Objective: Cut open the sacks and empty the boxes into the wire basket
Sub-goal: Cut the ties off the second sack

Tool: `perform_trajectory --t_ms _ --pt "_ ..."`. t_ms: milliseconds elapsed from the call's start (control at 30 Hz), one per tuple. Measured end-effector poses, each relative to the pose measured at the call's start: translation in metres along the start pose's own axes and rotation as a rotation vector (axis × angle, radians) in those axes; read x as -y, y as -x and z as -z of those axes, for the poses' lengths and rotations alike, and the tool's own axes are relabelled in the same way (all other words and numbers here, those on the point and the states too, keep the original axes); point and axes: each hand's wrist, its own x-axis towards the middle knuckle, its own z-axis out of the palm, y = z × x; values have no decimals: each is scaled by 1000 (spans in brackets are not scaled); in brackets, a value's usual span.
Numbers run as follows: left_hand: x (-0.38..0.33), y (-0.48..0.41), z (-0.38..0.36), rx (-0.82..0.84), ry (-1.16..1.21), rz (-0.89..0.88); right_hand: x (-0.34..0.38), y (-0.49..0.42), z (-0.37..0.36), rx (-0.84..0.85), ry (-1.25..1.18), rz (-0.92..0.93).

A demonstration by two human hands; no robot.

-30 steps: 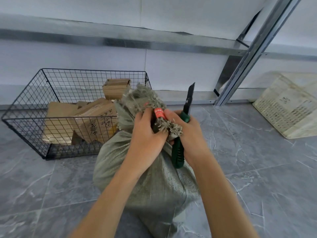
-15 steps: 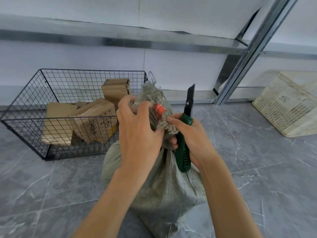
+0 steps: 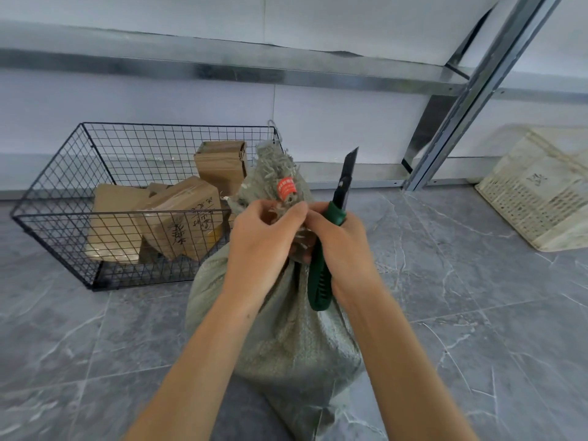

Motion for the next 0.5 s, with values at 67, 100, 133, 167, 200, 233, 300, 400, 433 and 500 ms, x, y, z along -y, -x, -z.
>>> perform_trajectory --t_ms 67,100,133,167,200,233,300,400,433,500 --pt "1 -3 9 -41 48 4 0 -1 -8 -20 -30 -12" --pt "0 -4 12 -57 72 -6 0 -1 -12 -23 -48 -14" --pt "-1 -4 16 -71 92 -18 0 -1 -16 -26 -63 -17" --pt "-2 -5 18 -88 109 -31 1 -2 -20 -27 -83 -23" --pt "-3 -6 21 -109 121 -43 2 -2 -24 -29 -102 -29" --pt "-3 -7 24 -134 124 -49 2 -2 -27 -28 -116 -35" --pt "-2 -10 28 -171 112 -54 3 -2 -31 -42 -117 -30" --pt "3 -14 34 -193 71 -73 1 -2 -35 -95 -10 34" --pt "5 -14 35 -208 38 -98 0 -2 -36 -118 44 62" --pt "9 -15 38 -252 -88 -170 -3 -2 -37 -144 132 96"
